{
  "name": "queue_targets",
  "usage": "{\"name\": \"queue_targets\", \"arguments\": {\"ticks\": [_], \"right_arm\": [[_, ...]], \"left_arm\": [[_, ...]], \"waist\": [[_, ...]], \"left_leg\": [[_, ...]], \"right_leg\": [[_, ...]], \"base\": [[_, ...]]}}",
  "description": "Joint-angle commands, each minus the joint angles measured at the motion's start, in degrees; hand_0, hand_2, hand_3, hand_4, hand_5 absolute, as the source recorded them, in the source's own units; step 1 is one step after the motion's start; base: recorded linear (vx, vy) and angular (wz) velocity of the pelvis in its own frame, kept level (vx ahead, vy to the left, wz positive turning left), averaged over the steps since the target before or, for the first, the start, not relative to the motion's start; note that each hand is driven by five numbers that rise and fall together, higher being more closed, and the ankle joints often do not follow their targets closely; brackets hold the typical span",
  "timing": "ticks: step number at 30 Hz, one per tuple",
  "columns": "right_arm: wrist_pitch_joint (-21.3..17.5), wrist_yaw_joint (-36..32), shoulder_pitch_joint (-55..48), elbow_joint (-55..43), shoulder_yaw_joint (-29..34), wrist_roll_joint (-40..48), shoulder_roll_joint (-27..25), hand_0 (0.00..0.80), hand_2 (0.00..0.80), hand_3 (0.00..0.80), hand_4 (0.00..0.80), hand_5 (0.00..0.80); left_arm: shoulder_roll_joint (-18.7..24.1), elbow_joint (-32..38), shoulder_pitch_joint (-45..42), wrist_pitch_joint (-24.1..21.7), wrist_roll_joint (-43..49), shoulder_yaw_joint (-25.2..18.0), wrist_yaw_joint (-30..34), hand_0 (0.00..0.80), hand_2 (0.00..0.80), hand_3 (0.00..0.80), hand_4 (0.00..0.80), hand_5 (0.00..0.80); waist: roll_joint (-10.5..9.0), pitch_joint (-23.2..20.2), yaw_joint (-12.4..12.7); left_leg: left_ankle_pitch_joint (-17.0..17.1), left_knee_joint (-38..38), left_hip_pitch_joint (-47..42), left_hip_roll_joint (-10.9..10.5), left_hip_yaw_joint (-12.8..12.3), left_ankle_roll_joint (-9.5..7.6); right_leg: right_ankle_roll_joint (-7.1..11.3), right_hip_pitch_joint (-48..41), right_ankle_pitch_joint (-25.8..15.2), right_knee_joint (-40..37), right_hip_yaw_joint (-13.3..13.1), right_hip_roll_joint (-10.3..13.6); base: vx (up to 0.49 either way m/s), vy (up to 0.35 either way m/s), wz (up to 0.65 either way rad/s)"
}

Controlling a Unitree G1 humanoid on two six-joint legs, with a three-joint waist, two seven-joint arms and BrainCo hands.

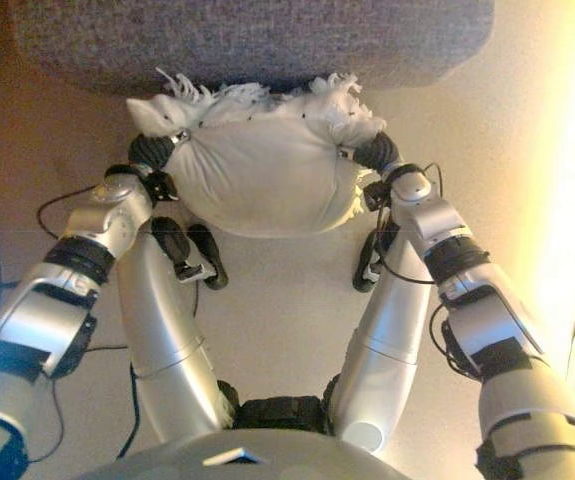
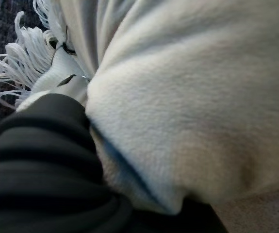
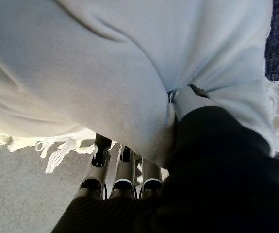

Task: Pick up the cushion and take it to the sofa

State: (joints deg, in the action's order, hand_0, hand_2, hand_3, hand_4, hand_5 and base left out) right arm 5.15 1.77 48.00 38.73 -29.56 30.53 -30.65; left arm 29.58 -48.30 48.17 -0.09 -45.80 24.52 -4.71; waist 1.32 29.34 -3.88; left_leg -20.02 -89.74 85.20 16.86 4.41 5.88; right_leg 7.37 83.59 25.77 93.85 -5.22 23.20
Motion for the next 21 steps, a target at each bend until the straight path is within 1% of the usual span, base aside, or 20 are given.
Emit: {"name": "queue_targets", "arguments": {"ticks": [1,2,4,5,6,8,9,11,12,14,16,17,18,19,21], "right_arm": [[-7.5,-0.9,2.7,-4.5,1.7,3.0,6.6,0.800,0.800,0.800,0.800,0.800],[-9.3,-0.9,1.8,-5.0,2.7,3.4,6.9,0.800,0.800,0.800,0.800,0.800],[-11.3,-0.8,0.6,-6.2,3.9,4.3,7.2,0.800,0.800,0.800,0.800,0.800],[-13.2,-1.0,-1.1,-8.0,5.3,5.5,7.6,0.800,0.800,0.800,0.800,0.800],[-14.6,-0.7,-2.2,-9.2,6.0,5.7,7.7,0.800,0.800,0.800,0.800,0.800],[-15.7,-0.2,-4.4,-12.1,7.7,5.9,8.0,0.800,0.800,0.800,0.800,0.800],[-16.5,0.0,-6.2,-14.5,8.9,6.1,8.3,0.800,0.800,0.800,0.800,0.800],[-17.0,0.7,-8.2,-17.2,10.0,5.9,8.7,0.800,0.800,0.800,0.800,0.800],[-16.4,1.4,-10.1,-19.0,11.0,5.0,9.1,0.800,0.800,0.800,0.800,0.800],[-14.4,3.0,-12.9,-20.5,12.3,2.8,9.3,0.800,0.800,0.800,0.800,0.800],[-14.3,3.8,-15.2,-21.2,12.9,1.2,9.2,0.800,0.800,0.800,0.800,0.800],[-14.3,3.2,-17.3,-22.0,13.7,1.3,9.2,0.800,0.800,0.800,0.800,0.800],[-14.6,1.8,-19.0,-22.9,14.6,1.7,9.3,0.800,0.800,0.800,0.800,0.800],[-14.5,1.0,-20.2,-23.7,15.0,2.4,9.5,0.800,0.800,0.800,0.800,0.800],[-15.1,-0.1,-21.7,-24.1,15.7,3.6,9.8,0.800,0.800,0.800,0.800,0.800]], "left_arm": [[-5.2,7.2,2.2,-9.1,-2.1,-2.2,1.7,0.800,0.800,0.800,0.800,0.800],[-5.7,8.1,1.6,-11.1,0.0,-3.1,1.6,0.800,0.800,0.800,0.800,0.800],[-6.1,8.9,0.6,-13.2,2.3,-3.9,1.9,0.800,0.800,0.800,0.800,0.800],[-6.7,10.2,-1.0,-15.3,4.5,-4.6,1.3,0.800,0.800,0.800,0.800,0.800],[-6.7,11.1,-2.0,-16.4,5.9,-5.0,0.9,0.800,0.800,0.800,0.800,0.800],[-6.8,13.1,-3.9,-17.7,7.3,-5.5,0.2,0.800,0.800,0.800,0.800,0.800],[-6.8,15.0,-5.3,-18.1,8.8,-6.1,-1.0,0.800,0.800,0.800,0.800,0.800],[-6.5,17.1,-6.8,-18.5,9.9,-6.6,-1.8,0.800,0.800,0.800,0.800,0.800],[-6.4,19.3,-8.3,-18.4,9.8,-6.9,-2.3,0.800,0.800,0.800,0.800,0.800],[-6.6,21.6,-10.8,-17.9,9.6,-8.0,-2.2,0.800,0.800,0.800,0.800,0.800],[-6.7,23.5,-13.0,-17.5,9.6,-8.8,-1.7,0.800,0.800,0.800,0.800,0.800],[-6.6,25.0,-15.0,-16.5,10.3,-9.3,-1.4,0.800,0.800,0.800,0.800,0.800],[-6.7,26.4,-16.6,-15.8,11.2,-9.6,-1.5,0.800,0.800,0.800,0.800,0.800],[-6.9,26.9,-17.7,-15.0,12.0,-9.6,-1.5,0.800,0.800,0.800,0.800,0.800],[-7.0,26.9,-18.9,-14.6,14.4,-9.1,-2.3,0.800,0.800,0.800,0.800,0.800]], "waist": [[0.97,-4.2,0.6],[0.86,-4.7,0.7],[0.81,-5.0,0.7],[0.88,-5.5,0.8],[0.94,-5.6,0.8],[1.03,-6.1,0.9],[1.13,-6.5,1.0],[1.12,-6.8,1.1],[1.12,-7.5,1.3],[0.99,-8.4,1.7],[0.78,-9.3,2.1],[0.40,-10.5,2.5],[0.05,-11.7,3.0],[-0.17,-12.7,3.3],[-0.38,-14.3,3.9]], "left_leg": [[-1.7,9.5,-4.5,1.6,0.8,2.70],[-0.2,13.1,-6.9,1.7,-0.3,2.53],[1.4,16.5,-9.2,1.9,-1.5,2.35],[3.0,20.6,-12.1,2.0,-3.1,2.14],[3.9,22.7,-13.6,2.1,-3.8,2.02],[5.9,27.5,-17.3,2.0,-5.0,1.91],[7.5,30.9,-19.9,1.8,-5.5,1.85],[9.1,34.6,-23.2,1.5,-5.9,1.74],[10.6,38.8,-26.8,0.7,-5.8,1.50],[12.5,44.6,-32.3,-0.7,-5.6,1.01],[13.9,49.4,-36.8,-1.8,-5.4,0.68],[14.6,53.2,-40.9,-2.7,-6.1,0.44],[17.1,57.3,-43.7,-3.9,-6.5,-0.08],[17.8,60.4,-46.8,-4.7,-6.7,-0.10],[18.8,65.1,-51.7,-5.6,-7.3,-0.08]], "right_leg": [[-1.50,-5.4,-6.5,-14.4,0.0,0.4],[-1.47,-8.0,-7.6,-17.8,1.5,0.2],[-1.39,-10.5,-8.9,-20.8,2.7,-0.1],[-1.21,-13.5,-10.0,-23.7,4.0,-0.4],[-1.08,-15.0,-10.6,-25.2,4.4,-0.6],[-0.90,-18.4,-11.9,-28.6,5.2,-0.9],[-0.82,-20.9,-12.8,-30.9,5.7,-1.3],[-0.75,-24.1,-13.6,-33.6,6.1,-1.7],[-0.60,-27.1,-14.4,-36.6,6.3,-2.3],[-0.55,-32.1,-15.3,-41.2,6.4,-3.1],[-0.46,-36.2,-16.4,-45.6,6.6,-3.5],[-0.11,-40.1,-17.3,-49.5,7.6,-3.6],[-0.13,-43.0,-20.1,-54.6,8.8,-3.3],[0.29,-46.2,-21.1,-58.1,9.9,-2.9],[1.13,-51.2,-22.5,-63.3,11.6,-2.4]], "base": [[-0.103,-0.026,0.02],[-0.091,-0.028,0.01],[-0.081,-0.020,0.02],[-0.064,-0.002,0.01],[-0.054,0.002,0.01],[-0.019,0.001,0.00],[0.000,0.000,0.00],[0.013,0.009,0.04],[0.068,0.027,0.08],[0.113,0.029,0.07],[0.157,0.019,0.10],[0.163,0.017,0.08],[0.227,0.012,0.06],[0.188,0.028,0.03],[0.223,0.028,-0.02]]}}
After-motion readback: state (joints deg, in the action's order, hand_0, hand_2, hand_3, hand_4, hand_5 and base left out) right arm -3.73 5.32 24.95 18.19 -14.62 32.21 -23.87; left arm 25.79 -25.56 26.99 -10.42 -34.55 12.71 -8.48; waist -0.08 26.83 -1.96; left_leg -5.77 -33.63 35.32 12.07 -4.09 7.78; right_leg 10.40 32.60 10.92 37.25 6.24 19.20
